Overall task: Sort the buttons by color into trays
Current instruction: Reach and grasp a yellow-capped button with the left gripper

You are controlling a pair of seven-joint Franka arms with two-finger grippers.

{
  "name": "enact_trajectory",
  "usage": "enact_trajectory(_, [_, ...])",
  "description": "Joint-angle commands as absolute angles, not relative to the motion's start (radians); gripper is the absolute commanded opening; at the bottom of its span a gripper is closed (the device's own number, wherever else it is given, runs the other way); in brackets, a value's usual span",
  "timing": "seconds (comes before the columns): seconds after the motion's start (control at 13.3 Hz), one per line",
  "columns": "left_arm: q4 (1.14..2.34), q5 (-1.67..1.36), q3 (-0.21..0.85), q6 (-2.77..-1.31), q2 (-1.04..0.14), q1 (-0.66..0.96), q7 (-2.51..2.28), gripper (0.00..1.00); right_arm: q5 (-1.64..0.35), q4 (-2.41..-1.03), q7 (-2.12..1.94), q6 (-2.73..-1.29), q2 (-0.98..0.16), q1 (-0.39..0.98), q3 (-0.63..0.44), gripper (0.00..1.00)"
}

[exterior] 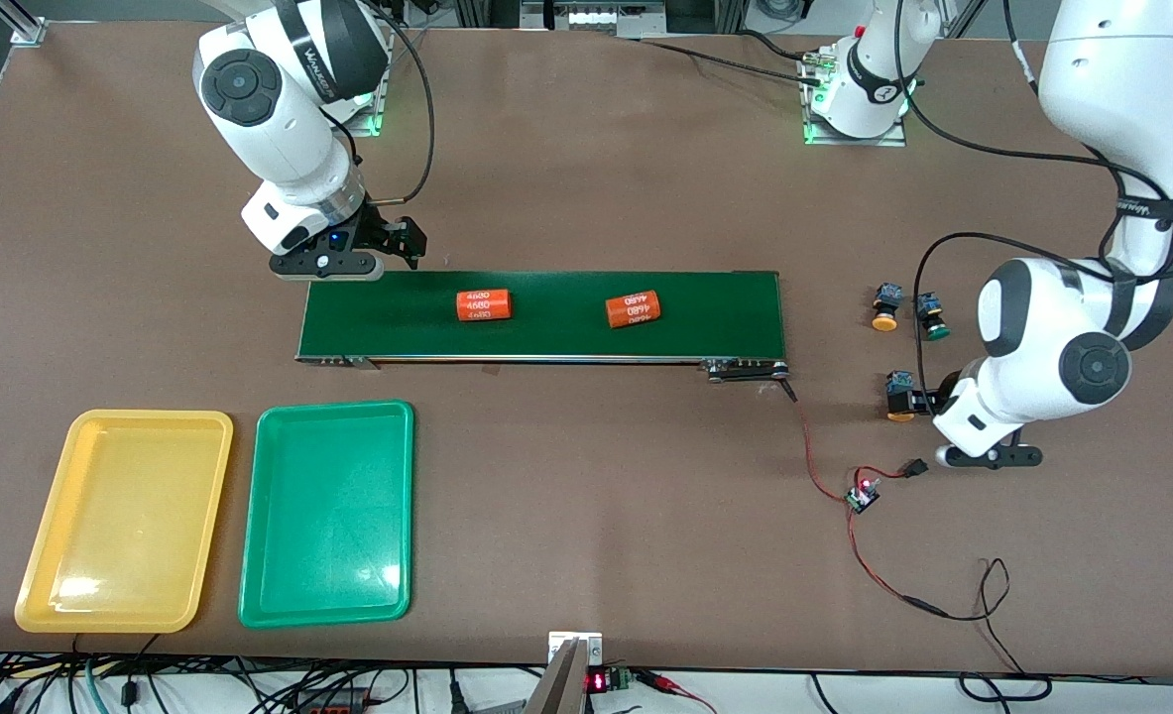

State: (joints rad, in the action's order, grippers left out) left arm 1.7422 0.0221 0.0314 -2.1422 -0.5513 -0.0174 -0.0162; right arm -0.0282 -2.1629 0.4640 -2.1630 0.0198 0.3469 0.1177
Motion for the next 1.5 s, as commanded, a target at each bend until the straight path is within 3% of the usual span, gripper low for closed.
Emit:
enact_trajectory(0.0, [1.801, 0.009, 0.011, -2.129, -0.548, -0.003, 0.054, 1.00, -0.018, -2.161, 0.488, -2.149, 0.026, 0.353, 0.118, 1.00])
enact_trajectory(0.38, [1.854, 0.011, 0.011, -2.204, -0.595, -0.009, 0.057, 0.99, -0.017, -2.161, 0.489, -2.149, 0.026, 0.353, 0.117, 1.00])
enact_trajectory(0.68, [1.894, 0.011, 0.011, -2.259, -0.595, -0.006, 0.057, 0.88, -0.018, -2.161, 0.492, -2.149, 0.026, 0.353, 0.118, 1.00])
enact_trajectory(0.75, [1.914, 0.011, 0.011, -2.290, -0.594, -0.006, 0.057, 0.83, -0.018, -2.161, 0.492, -2.149, 0.026, 0.353, 0.117, 1.00])
enact_trajectory(0.98, [1.908, 0.011, 0.009, -2.286, -0.586, -0.008, 0.055, 0.27, -0.018, -2.158, 0.495, -2.151, 0.028, 0.353, 0.117, 1.00])
enact_trajectory(1.13, [1.896, 0.011, 0.011, -2.240, -0.549, -0.008, 0.052, 0.07, -0.018, -2.158, 0.495, -2.149, 0.029, 0.351, 0.117, 1.00])
enact_trajectory(1.43, [1.697, 0.011, 0.096, -1.955, -0.531, 0.012, 0.051, 0.08, -0.018, -2.158, 0.495, -2.149, 0.029, 0.347, 0.115, 1.00])
